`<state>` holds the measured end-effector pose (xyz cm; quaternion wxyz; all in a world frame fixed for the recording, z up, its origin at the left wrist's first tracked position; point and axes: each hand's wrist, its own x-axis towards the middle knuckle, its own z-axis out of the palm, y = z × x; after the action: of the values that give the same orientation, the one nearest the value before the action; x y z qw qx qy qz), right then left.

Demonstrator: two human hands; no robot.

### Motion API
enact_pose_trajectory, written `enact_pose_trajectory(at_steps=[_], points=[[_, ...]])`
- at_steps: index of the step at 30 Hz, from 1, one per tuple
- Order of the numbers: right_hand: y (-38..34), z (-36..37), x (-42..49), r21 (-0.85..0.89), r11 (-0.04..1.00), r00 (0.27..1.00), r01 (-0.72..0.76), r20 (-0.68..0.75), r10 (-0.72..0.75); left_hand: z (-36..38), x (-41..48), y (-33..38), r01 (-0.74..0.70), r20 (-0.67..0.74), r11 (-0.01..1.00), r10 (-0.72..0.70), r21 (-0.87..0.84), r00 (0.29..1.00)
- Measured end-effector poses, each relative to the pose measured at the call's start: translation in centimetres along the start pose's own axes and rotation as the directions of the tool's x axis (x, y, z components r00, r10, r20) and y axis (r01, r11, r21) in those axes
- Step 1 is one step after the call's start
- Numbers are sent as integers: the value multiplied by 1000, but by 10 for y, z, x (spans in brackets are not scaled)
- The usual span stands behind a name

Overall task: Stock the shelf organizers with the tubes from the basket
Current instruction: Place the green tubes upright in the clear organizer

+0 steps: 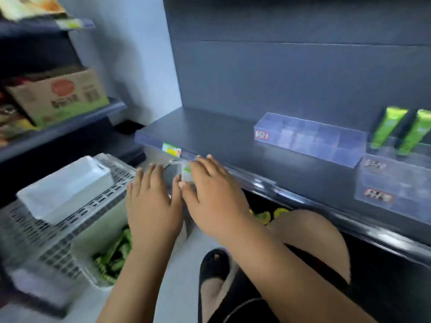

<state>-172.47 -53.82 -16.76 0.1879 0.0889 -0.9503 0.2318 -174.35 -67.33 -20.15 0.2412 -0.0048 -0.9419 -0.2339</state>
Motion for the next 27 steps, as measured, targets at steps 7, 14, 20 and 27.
enact_pose_trajectory(at_steps=[7, 14, 20, 27], points=[[-51, 132, 24, 62, 998, 962, -4, 271, -13, 10, -42, -132, 302, 55, 941, -313, 152, 948], [-53, 210, 42, 84, 987, 892, -136, 443, 86, 54, -62, -194, 489, 193, 865, -502, 113, 843], [-34, 288, 79, 41, 968, 783, -247, 596, 175, 114, -45, -243, 791, 224, 612, -771, 6, 596], [-34, 370, 114, -29, 902, 581, -430, 757, 301, 173, -12, -289, 795, 345, 588, -784, 145, 517]])
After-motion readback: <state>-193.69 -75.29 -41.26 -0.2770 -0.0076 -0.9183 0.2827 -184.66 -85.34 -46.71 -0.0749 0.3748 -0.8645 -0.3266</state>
